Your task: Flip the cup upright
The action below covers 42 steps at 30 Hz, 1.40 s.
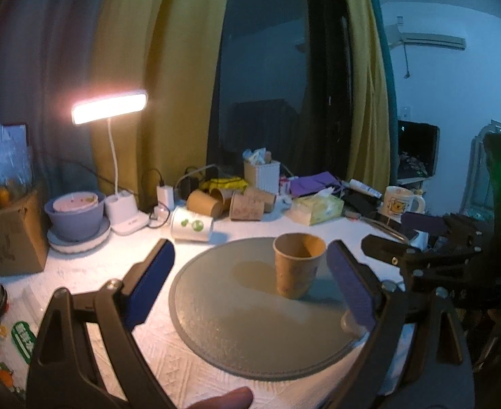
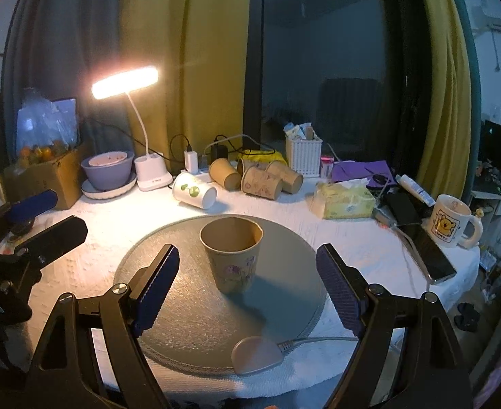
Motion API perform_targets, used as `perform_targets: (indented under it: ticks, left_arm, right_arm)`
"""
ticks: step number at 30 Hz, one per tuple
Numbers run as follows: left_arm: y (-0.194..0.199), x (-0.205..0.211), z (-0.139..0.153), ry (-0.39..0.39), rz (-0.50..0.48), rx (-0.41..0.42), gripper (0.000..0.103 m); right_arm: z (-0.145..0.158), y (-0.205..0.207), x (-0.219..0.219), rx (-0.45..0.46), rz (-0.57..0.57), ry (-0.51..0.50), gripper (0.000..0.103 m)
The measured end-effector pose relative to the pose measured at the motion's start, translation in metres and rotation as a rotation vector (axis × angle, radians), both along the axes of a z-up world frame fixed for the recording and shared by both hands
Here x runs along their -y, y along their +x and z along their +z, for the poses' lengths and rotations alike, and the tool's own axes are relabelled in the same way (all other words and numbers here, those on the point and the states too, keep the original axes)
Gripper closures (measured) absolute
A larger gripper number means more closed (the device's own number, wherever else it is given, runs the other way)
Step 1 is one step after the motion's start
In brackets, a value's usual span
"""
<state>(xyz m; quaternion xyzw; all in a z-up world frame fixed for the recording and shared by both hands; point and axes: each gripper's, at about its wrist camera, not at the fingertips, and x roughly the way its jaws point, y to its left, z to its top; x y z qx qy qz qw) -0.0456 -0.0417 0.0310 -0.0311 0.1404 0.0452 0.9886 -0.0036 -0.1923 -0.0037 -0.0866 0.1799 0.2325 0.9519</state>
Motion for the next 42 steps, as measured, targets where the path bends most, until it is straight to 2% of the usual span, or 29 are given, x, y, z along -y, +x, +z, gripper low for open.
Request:
perform_targets:
  ticks: [9,26,42]
  left_arm:
    - [-0.014,0.006,0.014,0.022,-0.003,0.063,0.011]
    - [-0.029,0.008,0.041,0.035,-0.018,0.131,0.011]
    - [-0.03,0.005,0.043,0.025,-0.021,0.134,0.011]
  right_arm:
    - [0.016,-0.015,0.005,0.027,0.006,0.014,0.018]
    - [0.042,-0.035,0.007,0.065,0.034,0.04,0.018]
    - [0.048,-0.043,0.005,0.086,0.05,0.035,0.018]
